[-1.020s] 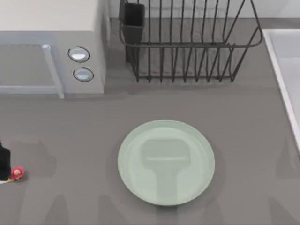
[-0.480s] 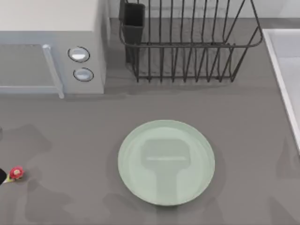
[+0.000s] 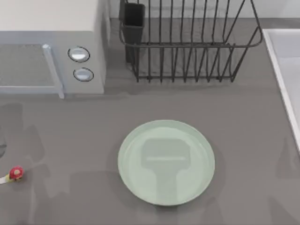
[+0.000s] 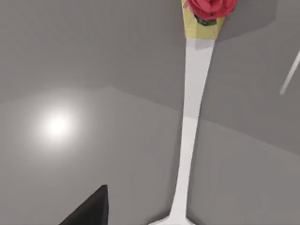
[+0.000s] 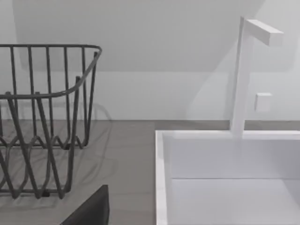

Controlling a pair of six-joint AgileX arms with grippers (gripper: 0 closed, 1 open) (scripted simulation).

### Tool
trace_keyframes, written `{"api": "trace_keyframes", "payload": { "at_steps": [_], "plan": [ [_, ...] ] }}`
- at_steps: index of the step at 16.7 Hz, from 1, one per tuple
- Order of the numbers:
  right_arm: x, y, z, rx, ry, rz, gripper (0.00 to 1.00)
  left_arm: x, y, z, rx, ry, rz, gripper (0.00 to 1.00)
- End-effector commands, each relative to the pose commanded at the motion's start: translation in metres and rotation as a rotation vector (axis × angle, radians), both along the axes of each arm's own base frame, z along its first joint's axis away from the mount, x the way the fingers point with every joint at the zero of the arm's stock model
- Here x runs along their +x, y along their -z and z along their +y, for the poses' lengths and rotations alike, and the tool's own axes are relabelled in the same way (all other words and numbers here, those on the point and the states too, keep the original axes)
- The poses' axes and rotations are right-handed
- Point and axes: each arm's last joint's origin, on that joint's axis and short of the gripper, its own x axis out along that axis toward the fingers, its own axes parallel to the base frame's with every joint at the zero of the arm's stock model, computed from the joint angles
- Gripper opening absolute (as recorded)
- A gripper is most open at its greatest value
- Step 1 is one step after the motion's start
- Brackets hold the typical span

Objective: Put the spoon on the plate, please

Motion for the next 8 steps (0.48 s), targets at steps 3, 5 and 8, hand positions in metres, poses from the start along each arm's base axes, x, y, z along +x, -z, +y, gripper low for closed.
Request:
{"api": "trace_keyframes", "payload": {
  "at_steps": [3,5,8],
  "plan": [
    [0.0,0.0,0.0,0.0,0.0,0.0,1.0,0.015,-0.001,0.007,-0.015,0.074,0.067,1.0],
    [0.0,0.0,0.0,0.0,0.0,0.0,1.0,0.021,-0.006,0.01,-0.013,0.083,0.052,1.0],
    [0.0,0.0,0.0,0.0,0.0,0.0,1.0,0.021,-0.006,0.01,-0.013,0.083,0.052,1.0]
  ]
}}
